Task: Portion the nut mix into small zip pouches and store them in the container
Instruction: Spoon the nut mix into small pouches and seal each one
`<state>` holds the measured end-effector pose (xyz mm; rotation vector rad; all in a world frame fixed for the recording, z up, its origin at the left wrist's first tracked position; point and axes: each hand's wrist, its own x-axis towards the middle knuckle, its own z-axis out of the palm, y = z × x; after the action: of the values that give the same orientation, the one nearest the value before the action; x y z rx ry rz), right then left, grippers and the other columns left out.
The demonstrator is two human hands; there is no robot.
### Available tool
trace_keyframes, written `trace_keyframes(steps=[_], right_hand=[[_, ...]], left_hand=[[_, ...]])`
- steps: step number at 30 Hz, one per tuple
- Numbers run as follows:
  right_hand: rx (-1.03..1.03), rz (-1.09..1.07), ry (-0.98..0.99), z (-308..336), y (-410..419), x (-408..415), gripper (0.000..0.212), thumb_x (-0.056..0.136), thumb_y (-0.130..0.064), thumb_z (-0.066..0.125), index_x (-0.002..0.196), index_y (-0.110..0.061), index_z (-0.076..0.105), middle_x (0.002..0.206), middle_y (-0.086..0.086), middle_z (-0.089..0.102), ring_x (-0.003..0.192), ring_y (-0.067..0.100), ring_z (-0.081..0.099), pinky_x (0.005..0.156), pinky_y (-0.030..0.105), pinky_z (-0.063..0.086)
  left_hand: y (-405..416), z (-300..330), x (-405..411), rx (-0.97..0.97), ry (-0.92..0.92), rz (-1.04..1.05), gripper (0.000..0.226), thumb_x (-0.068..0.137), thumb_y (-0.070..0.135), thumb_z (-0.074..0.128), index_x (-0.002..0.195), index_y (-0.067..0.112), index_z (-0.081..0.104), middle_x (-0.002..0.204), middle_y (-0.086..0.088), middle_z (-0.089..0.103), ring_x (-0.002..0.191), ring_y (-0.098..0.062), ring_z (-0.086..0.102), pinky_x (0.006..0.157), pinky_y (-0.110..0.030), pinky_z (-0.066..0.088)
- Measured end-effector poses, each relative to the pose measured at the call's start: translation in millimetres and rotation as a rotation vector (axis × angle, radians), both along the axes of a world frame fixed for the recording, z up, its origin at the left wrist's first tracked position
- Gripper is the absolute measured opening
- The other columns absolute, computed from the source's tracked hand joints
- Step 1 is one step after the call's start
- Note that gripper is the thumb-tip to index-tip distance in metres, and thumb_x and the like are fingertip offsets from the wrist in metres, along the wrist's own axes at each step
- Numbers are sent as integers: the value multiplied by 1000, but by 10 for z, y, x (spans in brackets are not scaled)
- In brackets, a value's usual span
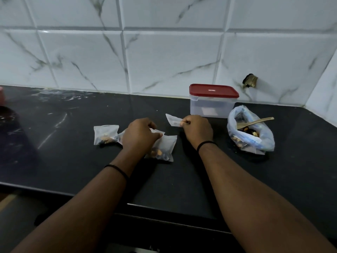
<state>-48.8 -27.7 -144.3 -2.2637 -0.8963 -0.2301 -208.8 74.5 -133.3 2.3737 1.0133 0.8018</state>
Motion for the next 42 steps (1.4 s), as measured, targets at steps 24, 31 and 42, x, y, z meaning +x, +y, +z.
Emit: trace_keyframes(steps=[24, 31, 42], right_hand=[[536, 2, -74, 164, -1114, 328, 7, 90, -19, 69, 90, -13, 71, 87, -3, 70, 84, 13, 64, 80, 35, 54], [578, -58, -67, 134, -1054, 269, 4, 87, -16, 70, 84, -13, 69, 79, -5, 70, 75, 9, 65, 70, 30, 56], [587, 35, 110, 84, -949, 194, 16, 89, -27, 71, 102, -17, 72, 84, -6, 73, 78, 6, 70, 74, 37, 61]], left_hand=[[-682, 162, 1220, -430, -321, -685, 21, 87, 18, 75, 102, 5, 71, 97, -12, 74, 94, -27, 70, 87, -40, 58], [-803, 115, 1245, -434, -575, -429, 26, 89, 32, 72, 87, 7, 64, 76, -6, 64, 62, -11, 57, 58, -26, 48], [-837, 98, 1179, -666, -588, -557, 12, 94, 12, 66, 88, 4, 73, 71, -10, 71, 62, -20, 64, 54, -28, 53]])
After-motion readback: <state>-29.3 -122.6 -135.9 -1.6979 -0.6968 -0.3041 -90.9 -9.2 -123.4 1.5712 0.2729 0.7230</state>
